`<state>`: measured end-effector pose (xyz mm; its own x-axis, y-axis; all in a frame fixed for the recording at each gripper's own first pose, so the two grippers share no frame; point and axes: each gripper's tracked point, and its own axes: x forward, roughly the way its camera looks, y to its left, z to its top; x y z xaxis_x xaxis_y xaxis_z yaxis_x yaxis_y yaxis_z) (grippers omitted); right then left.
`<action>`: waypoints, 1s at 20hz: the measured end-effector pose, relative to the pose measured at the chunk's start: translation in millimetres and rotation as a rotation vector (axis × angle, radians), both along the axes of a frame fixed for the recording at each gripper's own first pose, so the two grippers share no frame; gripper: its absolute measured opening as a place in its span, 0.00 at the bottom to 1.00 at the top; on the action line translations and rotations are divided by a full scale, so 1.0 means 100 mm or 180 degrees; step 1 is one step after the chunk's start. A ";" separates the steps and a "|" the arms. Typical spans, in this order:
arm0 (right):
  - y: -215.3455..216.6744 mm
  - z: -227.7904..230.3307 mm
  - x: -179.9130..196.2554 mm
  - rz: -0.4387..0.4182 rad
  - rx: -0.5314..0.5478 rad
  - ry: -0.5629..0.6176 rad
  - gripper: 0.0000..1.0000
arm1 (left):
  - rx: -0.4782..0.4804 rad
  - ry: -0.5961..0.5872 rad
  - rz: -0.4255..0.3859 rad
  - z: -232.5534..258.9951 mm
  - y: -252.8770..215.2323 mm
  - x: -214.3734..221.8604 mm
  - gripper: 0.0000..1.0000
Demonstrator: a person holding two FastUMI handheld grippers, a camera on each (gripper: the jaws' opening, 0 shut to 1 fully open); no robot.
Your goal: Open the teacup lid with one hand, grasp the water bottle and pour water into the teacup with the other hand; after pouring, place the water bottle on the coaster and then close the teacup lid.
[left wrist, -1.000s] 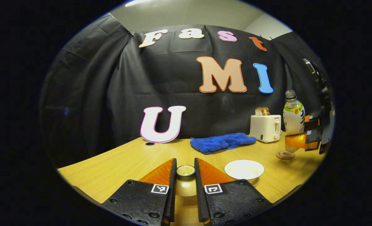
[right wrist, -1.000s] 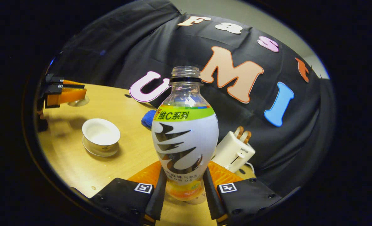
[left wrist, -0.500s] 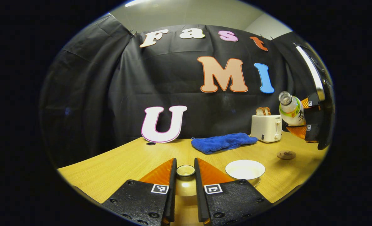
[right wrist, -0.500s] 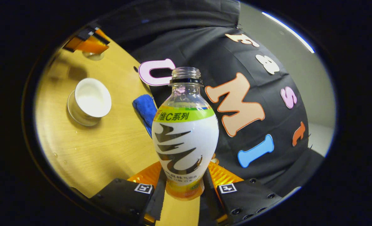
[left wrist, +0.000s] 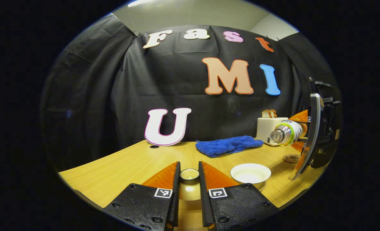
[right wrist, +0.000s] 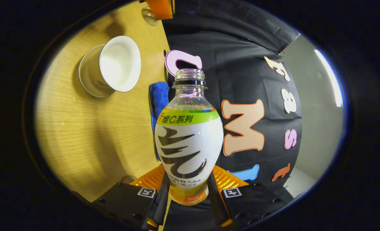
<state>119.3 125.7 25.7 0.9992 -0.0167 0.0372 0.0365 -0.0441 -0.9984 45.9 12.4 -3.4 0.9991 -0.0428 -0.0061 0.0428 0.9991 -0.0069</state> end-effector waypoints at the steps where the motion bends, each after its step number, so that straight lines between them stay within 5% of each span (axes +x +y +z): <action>1: 0.01 0.01 0.00 0.0022 -0.0106 -0.0054 0.62 | 0.0000 0.0000 0.0000 0.00 0.00 0.00 0.27; 6: 0.09 0.08 -0.07 0.0143 -0.0593 -0.0402 0.62 | 0.0000 -0.0002 0.0000 0.00 0.00 0.00 0.27; 20: 0.13 0.19 -0.06 0.0255 -0.1099 -0.0747 0.61 | 0.0000 -0.0004 0.0000 0.00 0.00 0.00 0.27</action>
<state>112.9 138.7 45.0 0.9606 0.1141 0.2535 0.2778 -0.3623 -0.8897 46.2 12.5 -3.8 0.9991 -0.0429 -0.0049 0.0429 0.9991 -0.0070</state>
